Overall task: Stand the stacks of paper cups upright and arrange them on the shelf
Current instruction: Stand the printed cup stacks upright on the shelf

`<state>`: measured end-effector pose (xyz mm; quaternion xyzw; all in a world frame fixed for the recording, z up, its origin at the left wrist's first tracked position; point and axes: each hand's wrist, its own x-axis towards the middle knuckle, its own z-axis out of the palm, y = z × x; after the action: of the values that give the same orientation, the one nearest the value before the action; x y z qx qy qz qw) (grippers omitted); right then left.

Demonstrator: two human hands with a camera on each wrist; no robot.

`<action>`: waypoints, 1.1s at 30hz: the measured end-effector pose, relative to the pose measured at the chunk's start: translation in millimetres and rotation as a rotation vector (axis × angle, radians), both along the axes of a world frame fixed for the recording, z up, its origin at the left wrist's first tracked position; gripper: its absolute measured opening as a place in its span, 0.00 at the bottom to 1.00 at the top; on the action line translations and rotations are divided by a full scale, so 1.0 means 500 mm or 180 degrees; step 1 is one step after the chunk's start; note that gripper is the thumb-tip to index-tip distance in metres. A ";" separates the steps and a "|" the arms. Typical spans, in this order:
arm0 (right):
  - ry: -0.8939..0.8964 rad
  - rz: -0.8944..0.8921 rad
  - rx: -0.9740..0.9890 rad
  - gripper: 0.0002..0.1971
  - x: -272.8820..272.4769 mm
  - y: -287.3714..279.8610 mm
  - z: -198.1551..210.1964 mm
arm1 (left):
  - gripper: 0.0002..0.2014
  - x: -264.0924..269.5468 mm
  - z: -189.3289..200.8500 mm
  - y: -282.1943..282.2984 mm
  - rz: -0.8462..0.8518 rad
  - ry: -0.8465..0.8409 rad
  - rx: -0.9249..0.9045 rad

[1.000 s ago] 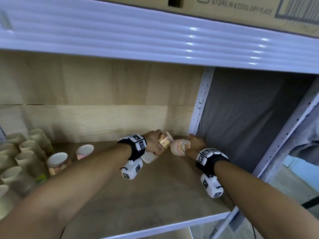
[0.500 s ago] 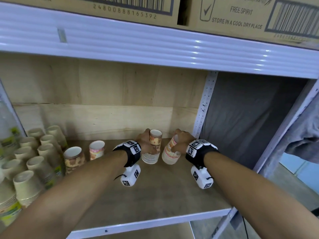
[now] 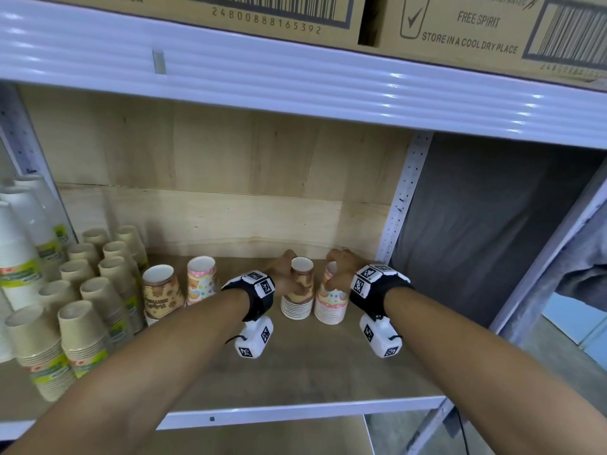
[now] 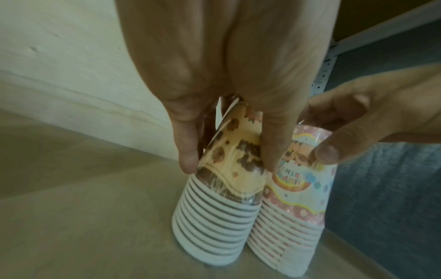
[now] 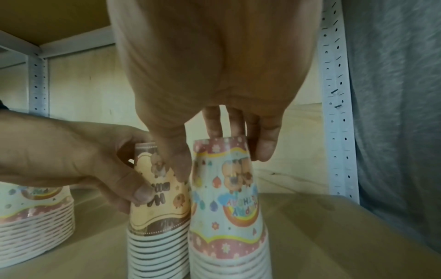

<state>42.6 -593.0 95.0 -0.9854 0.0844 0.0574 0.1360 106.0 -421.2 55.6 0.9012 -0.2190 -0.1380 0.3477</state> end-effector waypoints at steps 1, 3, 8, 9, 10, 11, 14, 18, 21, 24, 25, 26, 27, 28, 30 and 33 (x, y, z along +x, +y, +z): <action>-0.0038 -0.0021 -0.0006 0.28 0.002 -0.002 0.002 | 0.32 0.001 0.007 0.001 -0.0009 0.0013 -0.0002; -0.0103 -0.0152 -0.0016 0.28 0.002 -0.002 0.010 | 0.32 0.005 0.025 0.000 -0.0012 0.0006 -0.0044; -0.0336 -0.0453 -0.0150 0.28 0.000 0.004 0.025 | 0.31 0.004 0.078 -0.011 -0.0096 -0.0079 0.0168; -0.0365 -0.0469 -0.0179 0.27 0.001 0.006 0.024 | 0.30 0.002 0.086 -0.012 -0.0128 -0.0113 0.0229; -0.0383 -0.0479 -0.0209 0.27 0.003 0.008 0.023 | 0.29 0.001 0.092 -0.016 -0.0156 -0.0150 0.0297; -0.0385 -0.0475 -0.0228 0.26 0.004 0.011 0.020 | 0.29 0.000 0.095 -0.019 -0.0187 -0.0199 0.0384; -0.0327 -0.0462 -0.0205 0.23 0.010 0.017 0.016 | 0.28 -0.004 0.104 -0.035 -0.0240 -0.0385 0.0701; -0.0290 -0.0373 -0.0251 0.12 0.013 0.014 0.012 | 0.22 -0.008 0.106 -0.046 -0.0257 -0.0467 0.0824; -0.0195 -0.0357 -0.0158 0.13 0.014 0.011 0.012 | 0.18 -0.002 0.105 -0.049 -0.0212 -0.0498 0.0848; -0.0156 -0.0415 -0.0115 0.13 0.034 0.013 0.008 | 0.19 0.008 0.110 -0.053 -0.0208 -0.0515 0.0884; -0.0166 -0.0404 -0.0137 0.13 0.043 0.010 0.007 | 0.19 0.013 0.113 -0.054 -0.0199 -0.0540 0.0896; -0.0194 -0.0347 -0.0152 0.12 0.052 0.007 0.008 | 0.18 0.018 0.116 -0.055 -0.0185 -0.0569 0.0909; -0.0211 -0.0280 -0.0153 0.12 0.058 0.003 0.012 | 0.18 0.023 0.120 -0.056 -0.0164 -0.0601 0.0915; -0.0259 -0.0216 -0.0166 0.13 0.061 0.000 0.016 | 0.17 0.029 0.123 -0.057 -0.0143 -0.0623 0.0911; -0.0394 -0.0128 -0.0182 0.15 0.072 -0.009 0.022 | 0.17 0.046 0.131 -0.060 -0.0117 -0.0645 0.0873; -0.0464 -0.0094 -0.0246 0.16 0.098 -0.017 0.026 | 0.20 0.070 0.141 -0.059 -0.0047 -0.0718 0.0769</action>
<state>91.6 -601.6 108.2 -0.9902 0.0909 -0.0198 0.1045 140.8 -450.7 126.3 0.9446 -0.2450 -0.0639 0.2090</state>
